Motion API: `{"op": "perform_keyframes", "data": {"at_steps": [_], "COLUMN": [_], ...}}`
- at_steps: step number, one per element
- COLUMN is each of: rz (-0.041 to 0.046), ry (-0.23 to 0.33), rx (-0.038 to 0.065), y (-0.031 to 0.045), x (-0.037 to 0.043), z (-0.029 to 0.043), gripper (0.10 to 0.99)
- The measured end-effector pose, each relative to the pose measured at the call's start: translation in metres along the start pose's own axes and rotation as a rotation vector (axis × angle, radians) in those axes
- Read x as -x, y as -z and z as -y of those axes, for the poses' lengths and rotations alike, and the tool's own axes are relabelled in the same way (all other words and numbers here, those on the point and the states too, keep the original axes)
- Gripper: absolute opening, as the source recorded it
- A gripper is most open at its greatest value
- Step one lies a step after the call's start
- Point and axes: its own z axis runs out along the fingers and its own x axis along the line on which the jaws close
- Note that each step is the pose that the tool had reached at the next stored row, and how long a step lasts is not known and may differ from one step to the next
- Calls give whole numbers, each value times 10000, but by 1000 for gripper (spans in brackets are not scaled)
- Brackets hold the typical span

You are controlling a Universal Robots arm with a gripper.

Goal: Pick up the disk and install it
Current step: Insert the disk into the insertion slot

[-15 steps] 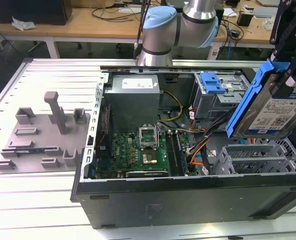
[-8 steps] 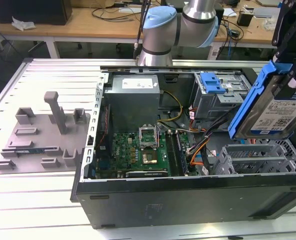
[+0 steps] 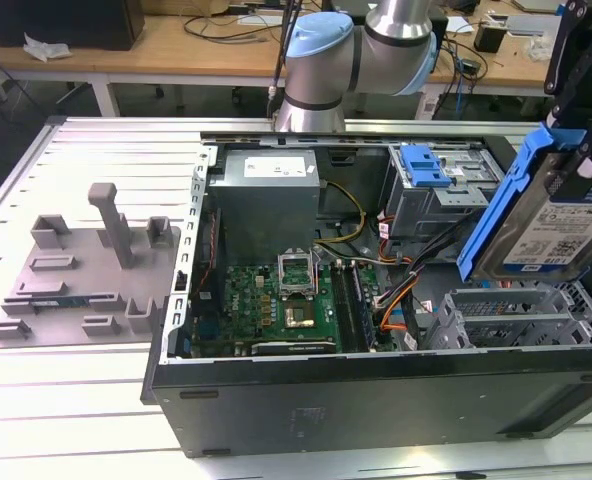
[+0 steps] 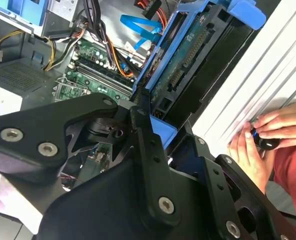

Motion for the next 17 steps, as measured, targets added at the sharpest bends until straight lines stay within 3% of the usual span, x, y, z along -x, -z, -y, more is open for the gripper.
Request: {"op": "perform_keyframes", "data": {"at_steps": [3,7,13,17], "rz": [-136,-148,-308,-331], "ry": [4,4,19,19], "rx": [-7,-8,-15,-17], "y": [-7,-6,-12,-12], "x": [-1,-1,-1,-1], "z": [0,0,0,0], "gripper": [369,369,369,369]}}
